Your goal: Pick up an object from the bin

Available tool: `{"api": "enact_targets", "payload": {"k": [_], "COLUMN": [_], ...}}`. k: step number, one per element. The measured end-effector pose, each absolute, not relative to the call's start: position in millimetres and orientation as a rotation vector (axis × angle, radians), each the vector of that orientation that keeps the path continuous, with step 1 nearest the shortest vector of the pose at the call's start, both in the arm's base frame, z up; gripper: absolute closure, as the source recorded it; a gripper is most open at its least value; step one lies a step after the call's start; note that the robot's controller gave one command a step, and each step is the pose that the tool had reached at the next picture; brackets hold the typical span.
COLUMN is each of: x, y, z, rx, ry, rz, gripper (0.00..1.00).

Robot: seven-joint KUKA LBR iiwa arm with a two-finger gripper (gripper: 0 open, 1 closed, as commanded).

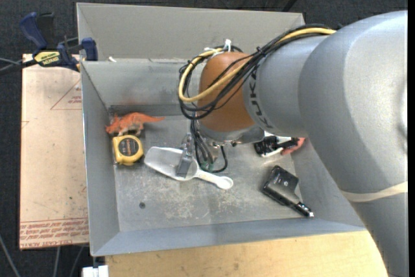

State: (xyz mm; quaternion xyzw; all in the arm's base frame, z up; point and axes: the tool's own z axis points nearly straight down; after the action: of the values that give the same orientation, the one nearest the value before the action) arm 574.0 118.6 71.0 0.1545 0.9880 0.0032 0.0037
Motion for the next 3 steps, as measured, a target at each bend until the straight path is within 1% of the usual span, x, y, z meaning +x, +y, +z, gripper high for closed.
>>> {"api": "enact_targets", "payload": {"k": [3], "x": [573.3], "y": [115.0], "z": [71.1], "rx": [0.467], "ry": [3.097], "rz": [0.014], "gripper": [1.0]}}
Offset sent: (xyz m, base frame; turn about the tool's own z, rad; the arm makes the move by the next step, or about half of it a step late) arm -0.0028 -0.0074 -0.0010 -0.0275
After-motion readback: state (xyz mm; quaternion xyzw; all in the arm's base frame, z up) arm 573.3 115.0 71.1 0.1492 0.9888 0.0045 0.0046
